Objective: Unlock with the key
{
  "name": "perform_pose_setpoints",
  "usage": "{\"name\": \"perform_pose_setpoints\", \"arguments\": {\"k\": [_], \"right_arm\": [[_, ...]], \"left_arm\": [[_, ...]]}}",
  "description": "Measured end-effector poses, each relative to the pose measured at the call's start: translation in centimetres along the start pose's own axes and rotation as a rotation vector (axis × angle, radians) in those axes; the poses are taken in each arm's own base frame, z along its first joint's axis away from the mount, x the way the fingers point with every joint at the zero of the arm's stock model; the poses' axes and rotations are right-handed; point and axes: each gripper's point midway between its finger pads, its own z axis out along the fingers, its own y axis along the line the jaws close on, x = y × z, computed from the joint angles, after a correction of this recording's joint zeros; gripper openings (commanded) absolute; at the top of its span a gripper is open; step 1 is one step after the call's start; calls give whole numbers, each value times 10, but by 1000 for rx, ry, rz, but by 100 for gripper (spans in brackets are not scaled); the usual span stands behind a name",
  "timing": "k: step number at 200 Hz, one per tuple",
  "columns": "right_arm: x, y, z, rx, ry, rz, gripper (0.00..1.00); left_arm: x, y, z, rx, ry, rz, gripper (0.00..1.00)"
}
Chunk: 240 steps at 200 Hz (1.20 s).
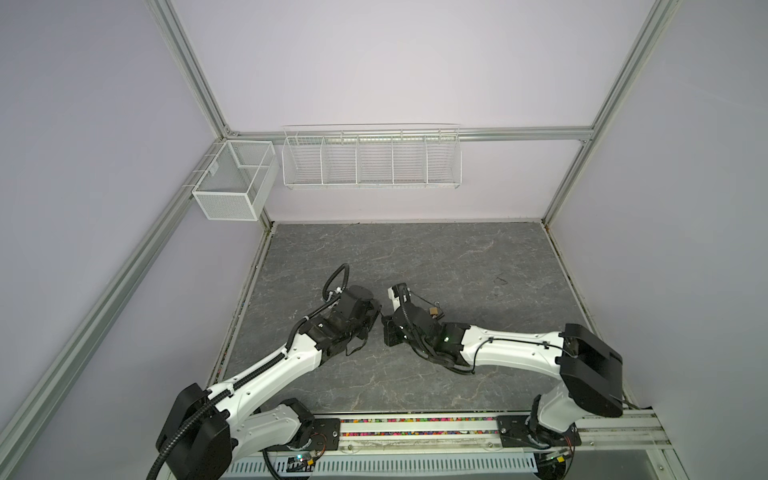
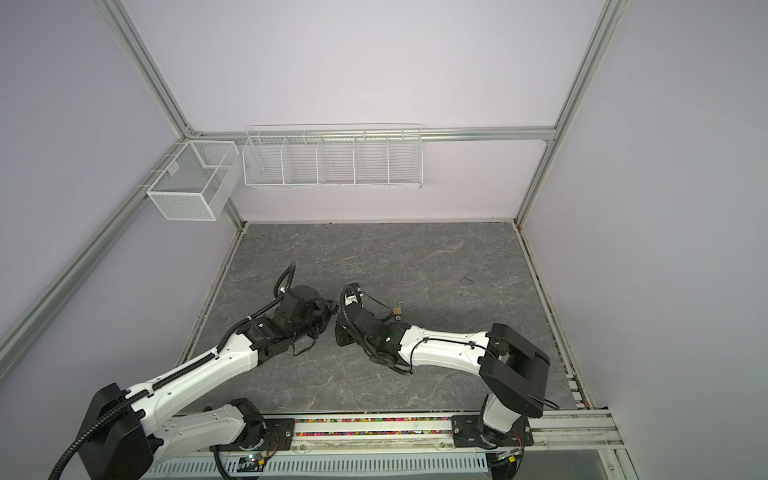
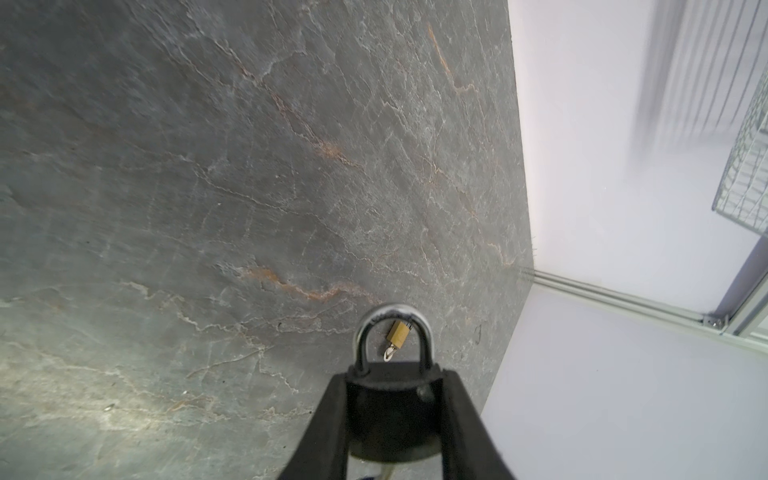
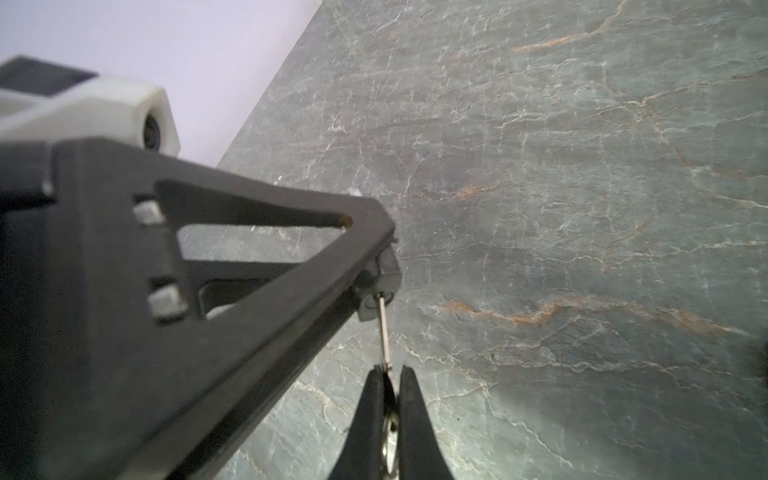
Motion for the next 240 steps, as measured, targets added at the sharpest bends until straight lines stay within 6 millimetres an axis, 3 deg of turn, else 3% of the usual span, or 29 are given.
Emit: {"name": "perform_pose_setpoints", "arguments": {"k": [98,240], "right_arm": [[-6,-2,-7,-44,93,28,7],[-28,3,-27,-188,109,195,6]], "left_arm": [[3,-4,-1,6,10,112,0],[7,-34,-17,52,-11,264,0]]}}
